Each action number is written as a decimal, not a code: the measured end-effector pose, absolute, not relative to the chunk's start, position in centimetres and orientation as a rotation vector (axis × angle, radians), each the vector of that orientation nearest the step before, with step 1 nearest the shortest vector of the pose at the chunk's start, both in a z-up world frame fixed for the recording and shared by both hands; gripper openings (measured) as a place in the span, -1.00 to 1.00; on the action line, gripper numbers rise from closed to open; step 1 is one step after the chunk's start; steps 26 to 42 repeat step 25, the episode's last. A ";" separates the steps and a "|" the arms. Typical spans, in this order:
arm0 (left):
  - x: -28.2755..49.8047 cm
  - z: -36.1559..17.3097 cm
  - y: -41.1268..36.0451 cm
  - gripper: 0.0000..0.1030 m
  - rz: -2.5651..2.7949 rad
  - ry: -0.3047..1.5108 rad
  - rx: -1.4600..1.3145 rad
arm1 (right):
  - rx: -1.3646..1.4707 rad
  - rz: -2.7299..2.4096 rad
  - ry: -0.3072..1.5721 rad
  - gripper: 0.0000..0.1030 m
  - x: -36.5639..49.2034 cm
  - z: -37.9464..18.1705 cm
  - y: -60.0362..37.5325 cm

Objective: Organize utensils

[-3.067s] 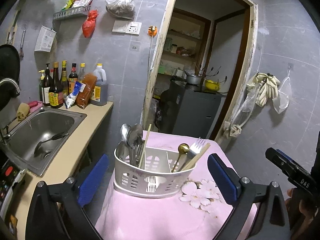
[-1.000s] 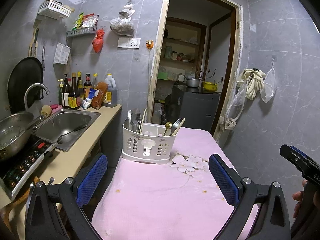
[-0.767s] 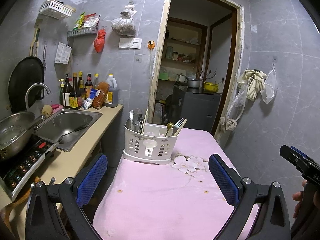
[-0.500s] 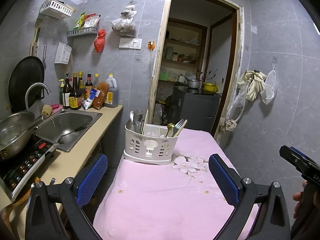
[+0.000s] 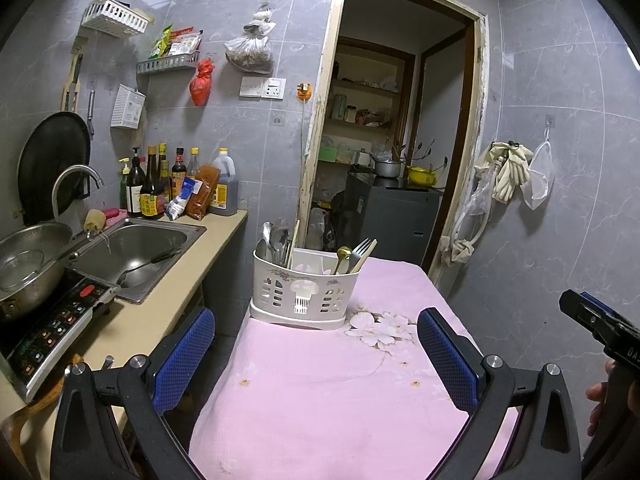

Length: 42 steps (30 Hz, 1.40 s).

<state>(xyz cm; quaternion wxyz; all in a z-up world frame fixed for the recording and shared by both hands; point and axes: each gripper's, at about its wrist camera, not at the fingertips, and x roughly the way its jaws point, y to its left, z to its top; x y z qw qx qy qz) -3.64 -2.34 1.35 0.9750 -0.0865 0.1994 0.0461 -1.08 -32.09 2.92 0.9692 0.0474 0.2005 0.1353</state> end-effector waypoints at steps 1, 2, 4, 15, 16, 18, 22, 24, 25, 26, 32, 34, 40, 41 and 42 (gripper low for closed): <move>-3.7 1.4 -2.3 0.98 0.093 0.402 -0.175 | 0.096 0.274 0.405 0.97 -1.0 2.9 -32.2; -3.7 1.3 -2.3 0.98 0.093 0.401 -0.175 | 0.095 0.273 0.405 0.97 -1.0 2.9 -32.1; -3.7 1.3 -2.4 0.98 0.093 0.402 -0.176 | 0.096 0.273 0.405 0.97 -1.1 2.9 -32.1; -4.0 1.4 -1.7 0.98 0.147 0.393 -0.148 | 0.097 0.273 0.406 0.97 -1.0 3.0 -32.1; -4.0 1.4 -1.7 0.98 0.145 0.393 -0.147 | 0.097 0.273 0.407 0.97 -1.0 3.0 -32.1; -4.0 1.4 -1.9 0.98 0.143 0.397 -0.143 | 0.097 0.274 0.409 0.97 -1.0 3.0 -32.1; -3.9 1.3 -2.1 0.98 0.137 0.406 -0.123 | 0.097 0.274 0.414 0.97 -0.7 2.7 -31.6; -3.7 1.2 -2.5 0.98 0.133 0.410 -0.120 | 0.098 0.273 0.417 0.97 -0.7 2.7 -31.5; -3.6 1.1 -2.5 0.98 0.133 0.411 -0.120 | 0.099 0.273 0.419 0.97 -0.7 2.6 -31.4; -3.6 1.1 -2.5 0.98 0.133 0.411 -0.120 | 0.099 0.273 0.419 0.97 -0.7 2.6 -31.4; -3.6 1.1 -2.5 0.98 0.133 0.411 -0.120 | 0.099 0.273 0.419 0.97 -0.7 2.6 -31.4; -3.6 1.1 -2.5 0.98 0.133 0.411 -0.120 | 0.099 0.273 0.419 0.97 -0.7 2.6 -31.4; -3.6 1.1 -2.5 0.98 0.133 0.411 -0.120 | 0.099 0.273 0.419 0.97 -0.7 2.6 -31.4; -3.6 1.1 -2.5 0.98 0.133 0.411 -0.120 | 0.099 0.273 0.419 0.97 -0.7 2.6 -31.4; -3.6 1.1 -2.5 0.98 0.133 0.411 -0.120 | 0.099 0.273 0.419 0.97 -0.7 2.6 -31.4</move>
